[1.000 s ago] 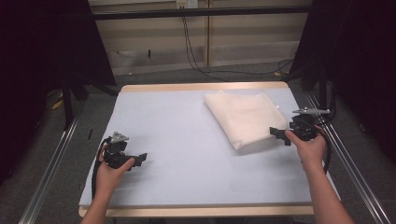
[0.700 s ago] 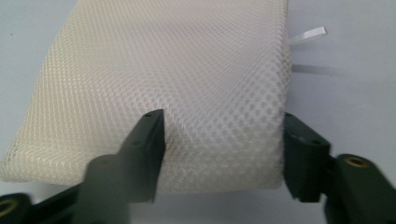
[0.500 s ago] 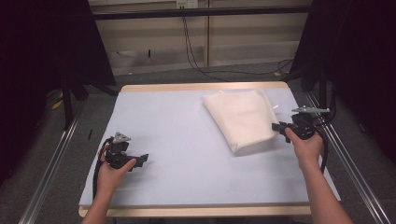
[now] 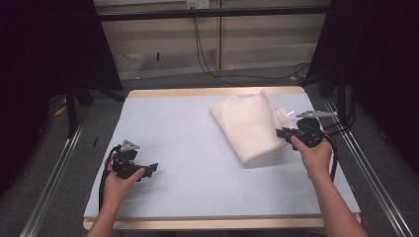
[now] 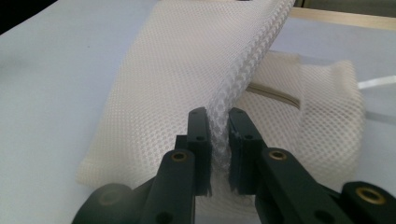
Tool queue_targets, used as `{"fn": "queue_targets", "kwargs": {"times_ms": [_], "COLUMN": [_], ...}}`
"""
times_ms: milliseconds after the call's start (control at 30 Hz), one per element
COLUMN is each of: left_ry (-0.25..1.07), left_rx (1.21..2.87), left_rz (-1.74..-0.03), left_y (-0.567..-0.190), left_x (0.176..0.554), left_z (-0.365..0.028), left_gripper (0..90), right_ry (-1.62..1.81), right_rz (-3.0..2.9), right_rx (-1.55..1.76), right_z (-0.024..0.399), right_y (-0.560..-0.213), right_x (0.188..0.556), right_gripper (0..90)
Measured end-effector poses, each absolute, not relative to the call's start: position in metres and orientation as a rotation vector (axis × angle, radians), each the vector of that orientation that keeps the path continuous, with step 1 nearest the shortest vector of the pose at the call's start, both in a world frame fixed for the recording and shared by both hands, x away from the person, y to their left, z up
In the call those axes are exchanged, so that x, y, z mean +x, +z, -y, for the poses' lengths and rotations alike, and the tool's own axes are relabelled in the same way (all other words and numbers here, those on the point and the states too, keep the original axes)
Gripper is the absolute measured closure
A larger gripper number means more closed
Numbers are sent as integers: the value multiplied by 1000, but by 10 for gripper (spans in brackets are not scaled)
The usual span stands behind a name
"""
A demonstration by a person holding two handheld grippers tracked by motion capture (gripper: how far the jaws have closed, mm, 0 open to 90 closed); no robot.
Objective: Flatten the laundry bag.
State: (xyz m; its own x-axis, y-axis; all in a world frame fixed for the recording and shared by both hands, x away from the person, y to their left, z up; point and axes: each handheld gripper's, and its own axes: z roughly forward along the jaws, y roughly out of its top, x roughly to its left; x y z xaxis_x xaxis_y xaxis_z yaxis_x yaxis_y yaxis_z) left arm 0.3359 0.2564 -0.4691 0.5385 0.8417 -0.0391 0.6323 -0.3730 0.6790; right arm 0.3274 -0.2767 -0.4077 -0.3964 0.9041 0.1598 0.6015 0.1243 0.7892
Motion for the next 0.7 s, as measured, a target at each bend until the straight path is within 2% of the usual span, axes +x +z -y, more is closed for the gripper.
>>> {"fn": "queue_targets", "kwargs": {"times_ms": [700], "left_ry": [393], "left_rx": [2137], "left_rz": [-1178], "left_y": [-469], "left_x": [336], "left_z": [-254], "left_gripper": [31], "right_ry": [1229], "right_rz": [-2179], "right_rx": [1319], "right_z": [214], "right_y": [-409], "right_x": [328], "right_gripper": [821]}}
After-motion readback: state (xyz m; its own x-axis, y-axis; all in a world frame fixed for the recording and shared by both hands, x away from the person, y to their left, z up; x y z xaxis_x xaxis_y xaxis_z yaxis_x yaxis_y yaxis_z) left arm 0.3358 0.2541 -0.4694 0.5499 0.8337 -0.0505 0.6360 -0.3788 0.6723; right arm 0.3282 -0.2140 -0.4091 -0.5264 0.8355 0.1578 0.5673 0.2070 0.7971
